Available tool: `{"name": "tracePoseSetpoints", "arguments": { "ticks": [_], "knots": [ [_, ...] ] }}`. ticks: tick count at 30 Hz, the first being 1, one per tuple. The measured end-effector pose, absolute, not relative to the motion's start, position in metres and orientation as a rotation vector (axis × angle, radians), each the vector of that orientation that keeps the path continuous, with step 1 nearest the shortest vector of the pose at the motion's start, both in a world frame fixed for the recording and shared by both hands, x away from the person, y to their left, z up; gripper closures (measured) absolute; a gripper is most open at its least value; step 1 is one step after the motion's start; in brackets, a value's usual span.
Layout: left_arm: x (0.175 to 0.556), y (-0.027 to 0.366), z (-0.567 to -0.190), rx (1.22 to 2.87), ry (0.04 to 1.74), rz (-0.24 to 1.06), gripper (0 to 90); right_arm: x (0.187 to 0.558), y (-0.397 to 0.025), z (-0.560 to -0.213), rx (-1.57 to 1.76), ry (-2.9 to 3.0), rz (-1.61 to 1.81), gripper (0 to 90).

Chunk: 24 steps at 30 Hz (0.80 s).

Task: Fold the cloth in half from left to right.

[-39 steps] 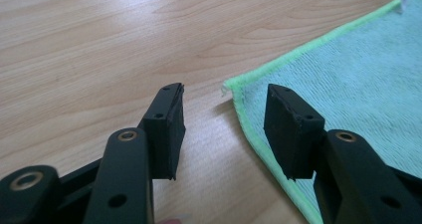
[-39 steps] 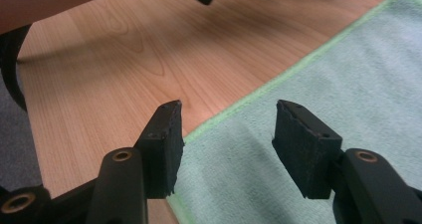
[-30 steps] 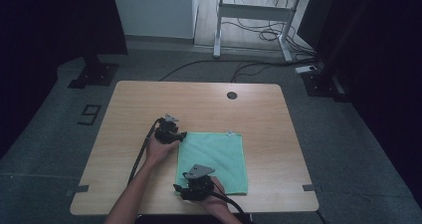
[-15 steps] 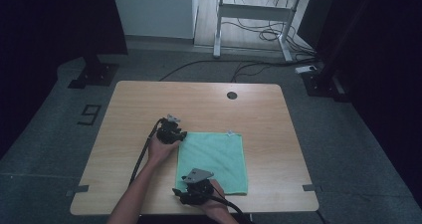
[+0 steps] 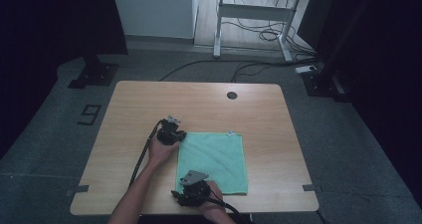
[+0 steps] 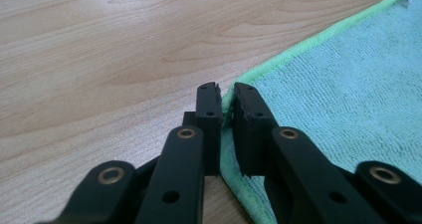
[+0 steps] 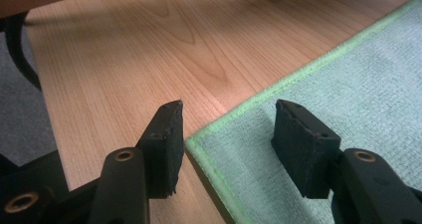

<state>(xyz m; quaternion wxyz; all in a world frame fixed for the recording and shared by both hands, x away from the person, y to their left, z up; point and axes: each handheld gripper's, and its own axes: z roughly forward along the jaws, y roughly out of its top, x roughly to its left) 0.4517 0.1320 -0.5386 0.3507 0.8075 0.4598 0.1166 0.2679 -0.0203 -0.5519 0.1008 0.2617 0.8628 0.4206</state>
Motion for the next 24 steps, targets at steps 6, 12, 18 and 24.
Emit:
{"name": "tracePoseSetpoints", "arguments": {
  "ticks": [6, 12, 18, 24],
  "knots": [
    [0.4514, 0.1327, -0.5378, 2.089, 1.187, 0.3, 87.0, 0.2641, -0.0172, -0.5521, 0.761, 2.52, 1.194, 49.6],
    [0.4506, 0.1336, -0.5354, 2.088, 1.18, 0.305, 88.3, 0.2665, -0.0209, -0.5516, 0.784, 2.496, 1.188, 65.1],
    [0.4493, 0.1335, -0.533, 2.082, 1.182, 0.308, 88.4, 0.2669, -0.0233, -0.5509, 0.793, 2.482, 1.187, 76.8],
    [0.4483, 0.1337, -0.5309, 2.076, 1.176, 0.31, 88.5, 0.2652, -0.0245, -0.5488, 0.781, 2.467, 1.211, 81.1]
  ]
}}
